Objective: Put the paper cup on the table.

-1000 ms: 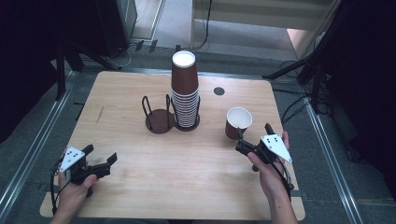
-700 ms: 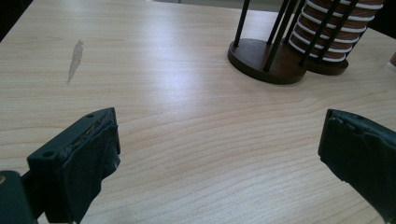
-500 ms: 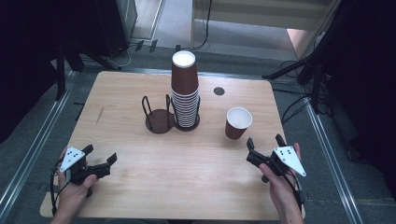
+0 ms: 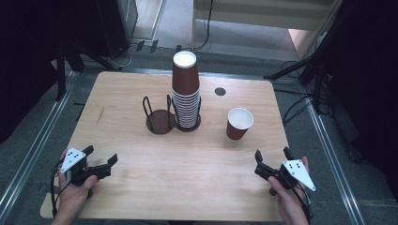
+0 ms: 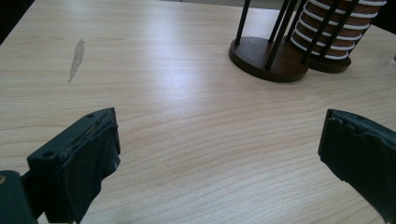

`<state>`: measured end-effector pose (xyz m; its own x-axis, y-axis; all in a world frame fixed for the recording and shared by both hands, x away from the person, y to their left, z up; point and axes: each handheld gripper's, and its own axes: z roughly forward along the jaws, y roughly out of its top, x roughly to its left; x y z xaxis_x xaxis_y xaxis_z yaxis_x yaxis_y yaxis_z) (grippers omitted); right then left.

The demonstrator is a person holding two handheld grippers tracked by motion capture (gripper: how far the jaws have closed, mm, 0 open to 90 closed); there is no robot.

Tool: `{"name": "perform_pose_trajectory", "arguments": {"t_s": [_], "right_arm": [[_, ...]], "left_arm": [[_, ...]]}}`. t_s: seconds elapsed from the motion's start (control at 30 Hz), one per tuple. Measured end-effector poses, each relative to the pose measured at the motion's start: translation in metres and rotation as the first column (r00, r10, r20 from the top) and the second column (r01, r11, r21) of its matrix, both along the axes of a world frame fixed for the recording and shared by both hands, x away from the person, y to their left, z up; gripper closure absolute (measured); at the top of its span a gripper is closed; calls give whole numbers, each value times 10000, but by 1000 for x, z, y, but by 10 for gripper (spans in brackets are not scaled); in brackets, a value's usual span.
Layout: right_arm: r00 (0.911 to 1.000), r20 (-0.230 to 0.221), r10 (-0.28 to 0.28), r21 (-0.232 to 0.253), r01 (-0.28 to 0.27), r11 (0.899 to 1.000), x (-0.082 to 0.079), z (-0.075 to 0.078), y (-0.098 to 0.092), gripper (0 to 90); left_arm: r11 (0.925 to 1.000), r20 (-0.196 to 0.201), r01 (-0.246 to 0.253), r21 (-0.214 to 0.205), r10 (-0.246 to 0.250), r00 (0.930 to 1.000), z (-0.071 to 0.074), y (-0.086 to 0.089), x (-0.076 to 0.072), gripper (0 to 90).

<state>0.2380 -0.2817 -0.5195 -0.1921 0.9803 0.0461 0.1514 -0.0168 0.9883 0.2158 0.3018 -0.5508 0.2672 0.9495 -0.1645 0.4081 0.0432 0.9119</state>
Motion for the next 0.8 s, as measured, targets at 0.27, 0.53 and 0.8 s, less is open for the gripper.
{"name": "perform_pose_trajectory", "arguments": {"t_s": [0.27, 0.53, 0.8], "right_arm": [[9999, -146, -57, -68, 56, 10000, -14, -8, -11, 0], [9991, -359, -242, -81, 240, 9997, -24, -15, -24, 0], [9975, -337, -623, 164, 628, 9979, -34, -17, -37, 0]], "left_arm": [[10000, -24, -10, 8, 10, 10000, 0, -1, 0, 0], [10000, -33, -25, 24, 25, 10000, 0, -1, 0, 0], [10000, -23, 30, 12, -30, 10000, 0, 0, 0, 0]]}}
